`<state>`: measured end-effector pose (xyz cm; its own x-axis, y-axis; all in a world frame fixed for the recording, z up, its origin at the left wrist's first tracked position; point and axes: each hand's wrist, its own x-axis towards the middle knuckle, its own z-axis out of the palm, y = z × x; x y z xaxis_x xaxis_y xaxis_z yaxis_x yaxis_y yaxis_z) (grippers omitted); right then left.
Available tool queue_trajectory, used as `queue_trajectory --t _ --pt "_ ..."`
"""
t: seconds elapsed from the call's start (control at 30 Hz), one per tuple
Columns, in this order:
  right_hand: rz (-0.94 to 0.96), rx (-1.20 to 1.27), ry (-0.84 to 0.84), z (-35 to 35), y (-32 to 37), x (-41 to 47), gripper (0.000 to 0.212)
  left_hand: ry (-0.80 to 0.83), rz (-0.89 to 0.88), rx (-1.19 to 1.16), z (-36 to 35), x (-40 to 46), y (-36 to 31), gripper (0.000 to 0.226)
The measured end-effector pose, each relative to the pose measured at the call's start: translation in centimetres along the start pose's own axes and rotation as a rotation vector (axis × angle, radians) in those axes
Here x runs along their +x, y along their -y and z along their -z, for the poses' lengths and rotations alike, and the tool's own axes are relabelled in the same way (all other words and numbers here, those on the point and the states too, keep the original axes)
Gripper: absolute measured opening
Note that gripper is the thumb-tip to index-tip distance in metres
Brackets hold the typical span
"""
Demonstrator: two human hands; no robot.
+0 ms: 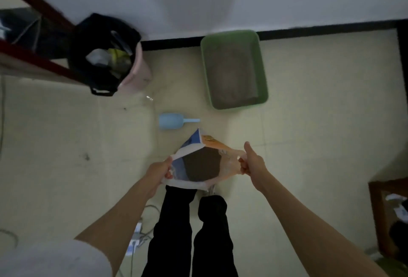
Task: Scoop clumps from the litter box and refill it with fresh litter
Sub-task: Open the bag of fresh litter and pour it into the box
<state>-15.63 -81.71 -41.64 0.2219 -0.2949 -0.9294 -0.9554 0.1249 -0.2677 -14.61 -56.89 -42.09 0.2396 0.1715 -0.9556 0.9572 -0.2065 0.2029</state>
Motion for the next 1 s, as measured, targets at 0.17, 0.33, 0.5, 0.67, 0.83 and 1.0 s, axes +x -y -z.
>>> queue_trajectory --t 0.17,0.33,0.5,0.67,0.83,1.0 --pt "0.104 -0.071 0.089 -4.6 1.5 -4.5 0.042 -0.169 0.013 -0.141 4.3 -3.4 3.4 0.048" --pt "0.206 -0.185 0.208 -7.9 3.8 -8.5 0.052 -0.201 0.052 -0.388 7.5 -6.9 6.6 0.046" --pt "0.333 -0.394 0.311 -14.7 5.4 -13.3 0.054 -0.213 0.035 -0.816 11.3 -8.7 11.6 0.037" --pt "0.345 -0.631 0.369 -21.8 3.5 -16.7 0.056 -0.22 0.068 -1.159 14.3 -8.9 18.1 0.042" --pt "0.372 -0.842 0.357 -31.3 -1.3 -20.1 0.055 -0.268 0.126 -1.371 19.9 -9.4 25.6 0.041" --pt "0.404 -1.047 0.403 -41.6 -7.8 -24.5 0.056 -0.207 0.112 -1.636 26.1 -11.0 34.7 0.036"
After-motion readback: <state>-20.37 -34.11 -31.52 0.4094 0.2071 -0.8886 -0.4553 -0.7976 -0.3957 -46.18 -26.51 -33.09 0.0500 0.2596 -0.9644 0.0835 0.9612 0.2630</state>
